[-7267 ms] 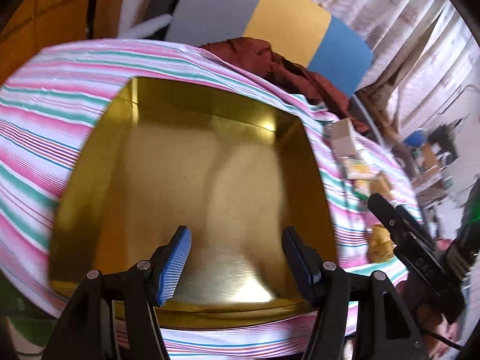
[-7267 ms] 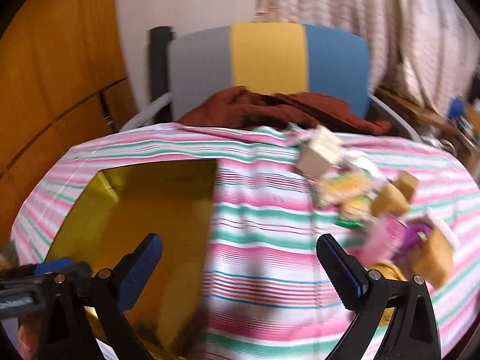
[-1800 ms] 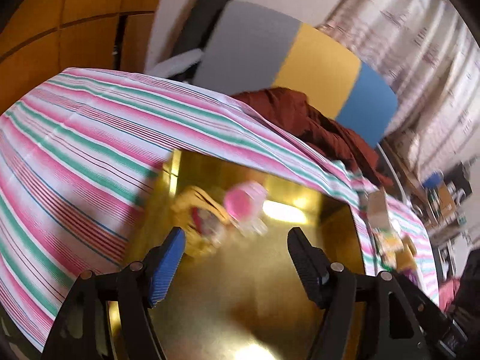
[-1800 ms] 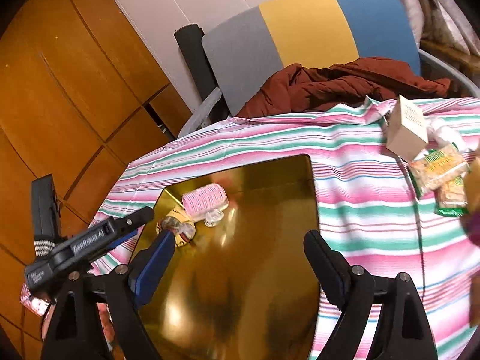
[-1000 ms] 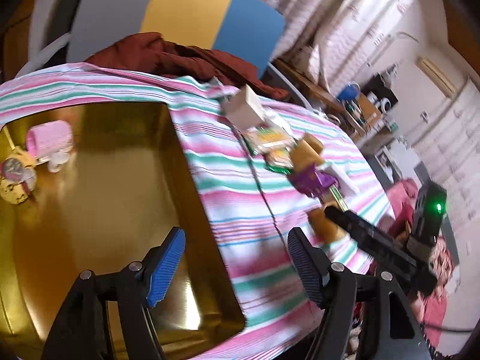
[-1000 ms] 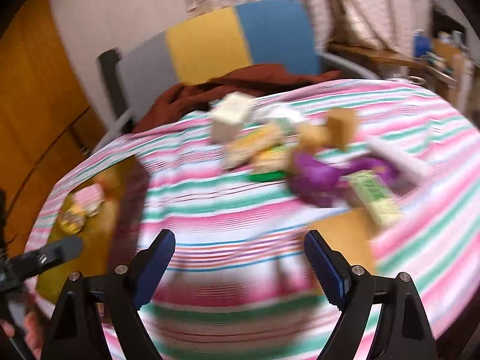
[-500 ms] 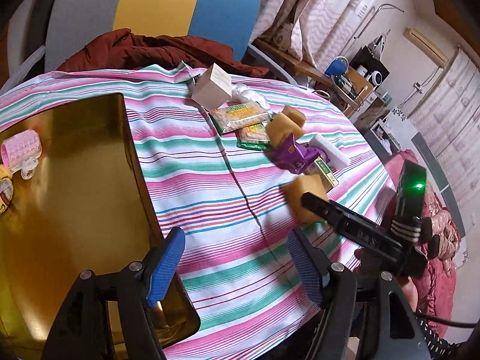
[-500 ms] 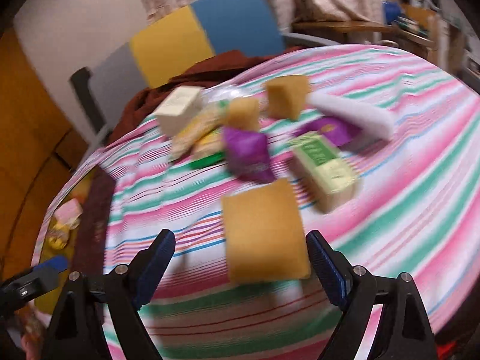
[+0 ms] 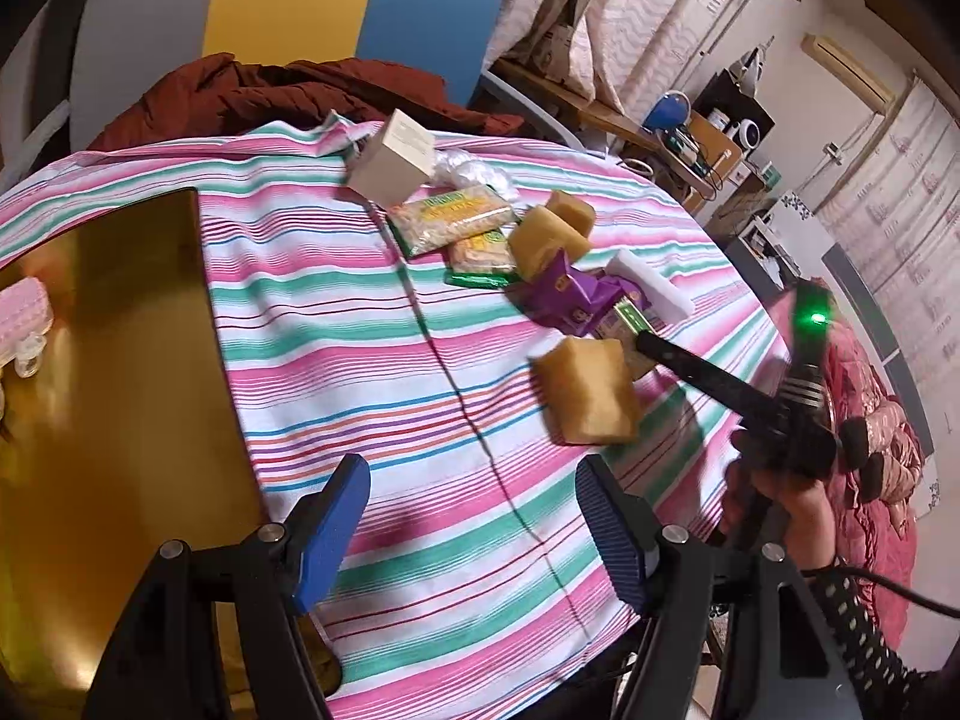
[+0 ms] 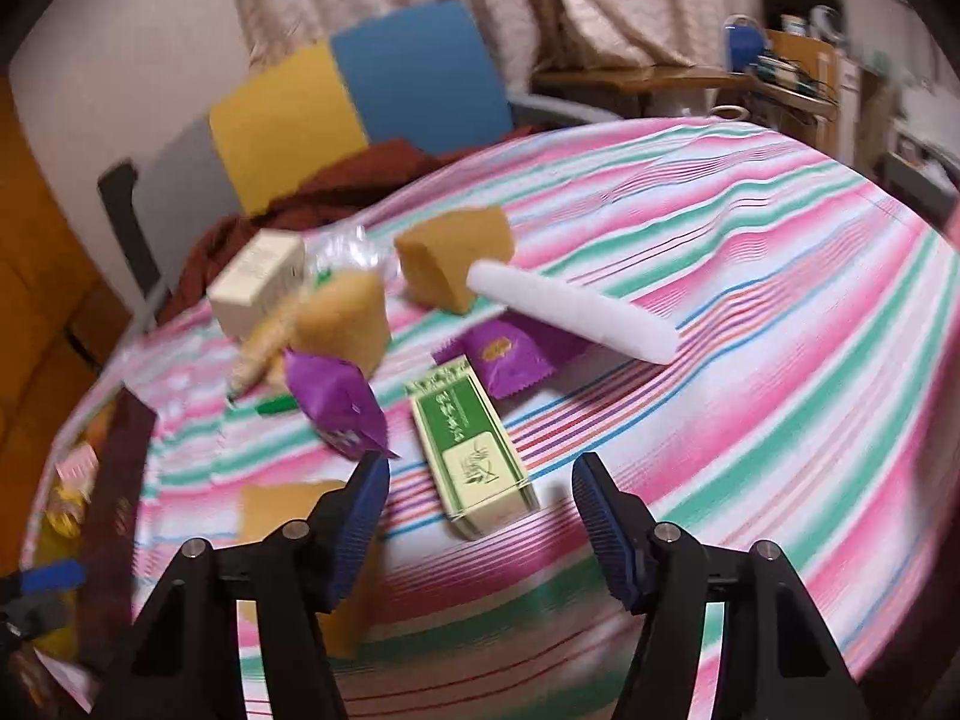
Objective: Organize objects
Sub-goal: 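Grasp the yellow sponge with the left gripper while the right gripper grasps the green box, then carry the sponge and green box into the gold tray and release both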
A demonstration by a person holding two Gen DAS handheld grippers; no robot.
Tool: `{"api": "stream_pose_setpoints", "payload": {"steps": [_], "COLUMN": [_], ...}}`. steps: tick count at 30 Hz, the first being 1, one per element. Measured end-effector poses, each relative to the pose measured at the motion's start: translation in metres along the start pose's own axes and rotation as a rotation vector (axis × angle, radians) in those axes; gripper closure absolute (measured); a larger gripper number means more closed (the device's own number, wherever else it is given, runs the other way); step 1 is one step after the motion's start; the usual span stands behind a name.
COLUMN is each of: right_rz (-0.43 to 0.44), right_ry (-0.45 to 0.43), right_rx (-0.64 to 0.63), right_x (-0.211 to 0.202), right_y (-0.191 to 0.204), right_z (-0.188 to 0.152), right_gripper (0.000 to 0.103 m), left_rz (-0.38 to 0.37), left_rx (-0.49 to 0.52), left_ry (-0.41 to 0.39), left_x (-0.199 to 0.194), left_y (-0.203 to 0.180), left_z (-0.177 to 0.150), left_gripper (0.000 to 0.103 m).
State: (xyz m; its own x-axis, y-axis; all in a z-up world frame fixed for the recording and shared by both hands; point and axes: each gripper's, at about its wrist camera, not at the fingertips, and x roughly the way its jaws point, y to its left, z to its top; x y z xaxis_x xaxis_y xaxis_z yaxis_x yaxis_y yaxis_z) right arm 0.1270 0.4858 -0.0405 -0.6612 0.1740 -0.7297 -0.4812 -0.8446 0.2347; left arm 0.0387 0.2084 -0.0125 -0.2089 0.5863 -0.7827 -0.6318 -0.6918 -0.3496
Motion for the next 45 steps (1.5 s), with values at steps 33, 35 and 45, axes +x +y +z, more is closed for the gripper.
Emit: {"api": "stream_pose_setpoints", "payload": {"steps": [33, 35, 45], "right_rz": [-0.057, -0.064, -0.071], "right_ry": [-0.034, -0.036, -0.023], "right_rx": [0.011, 0.006, -0.006], "right_x": [-0.010, -0.009, -0.009], "right_y": [-0.018, -0.016, -0.007], "right_z": [-0.031, -0.032, -0.034], "right_gripper": [0.070, 0.070, 0.071], "left_rz": [0.029, 0.026, -0.028], "left_rx": [0.199, 0.233, 0.257], "left_ry": [0.144, 0.123, 0.060], "left_x": [0.132, 0.130, 0.114], "left_y": [-0.087, -0.086, -0.069], "left_z": [0.033, 0.029, 0.014], "left_gripper": [0.033, 0.036, 0.045]}}
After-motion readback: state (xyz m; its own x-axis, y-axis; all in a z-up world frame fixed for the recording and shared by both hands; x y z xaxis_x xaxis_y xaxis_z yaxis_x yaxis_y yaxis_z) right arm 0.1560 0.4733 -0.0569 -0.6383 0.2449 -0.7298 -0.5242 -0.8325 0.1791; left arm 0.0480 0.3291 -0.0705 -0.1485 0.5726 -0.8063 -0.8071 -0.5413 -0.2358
